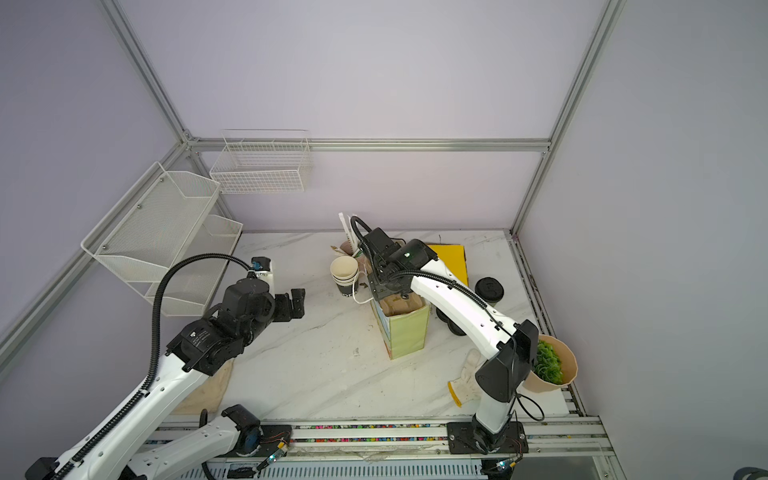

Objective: Pack the takeout coffee
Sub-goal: 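Push the tan carrier down inside the paper bag with the right gripper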

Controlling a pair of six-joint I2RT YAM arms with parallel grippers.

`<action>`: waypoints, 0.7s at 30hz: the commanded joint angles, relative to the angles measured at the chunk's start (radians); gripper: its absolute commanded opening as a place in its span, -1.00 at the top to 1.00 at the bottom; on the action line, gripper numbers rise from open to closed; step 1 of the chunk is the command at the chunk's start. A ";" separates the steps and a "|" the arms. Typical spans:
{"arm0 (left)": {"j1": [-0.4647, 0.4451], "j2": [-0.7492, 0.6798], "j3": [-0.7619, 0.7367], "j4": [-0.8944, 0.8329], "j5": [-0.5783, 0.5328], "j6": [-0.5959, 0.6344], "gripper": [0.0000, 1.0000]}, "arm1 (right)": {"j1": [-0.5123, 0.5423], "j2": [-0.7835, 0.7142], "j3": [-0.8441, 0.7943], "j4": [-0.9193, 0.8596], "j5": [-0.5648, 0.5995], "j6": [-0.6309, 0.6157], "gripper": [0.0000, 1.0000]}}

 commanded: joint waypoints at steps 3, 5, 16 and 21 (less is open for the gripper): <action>0.008 -0.017 0.022 0.018 0.005 0.022 -0.99 | -0.010 0.001 -0.017 -0.040 -0.027 0.029 -0.54; 0.009 -0.019 0.022 0.018 0.006 0.022 -1.00 | -0.016 -0.002 -0.032 -0.044 -0.029 0.041 -0.54; 0.010 -0.026 0.020 0.017 0.012 0.022 -1.00 | -0.039 -0.023 -0.069 -0.062 -0.044 0.074 -0.52; 0.010 -0.032 0.018 0.015 0.011 0.021 -1.00 | -0.051 -0.023 -0.103 -0.048 -0.067 0.065 -0.52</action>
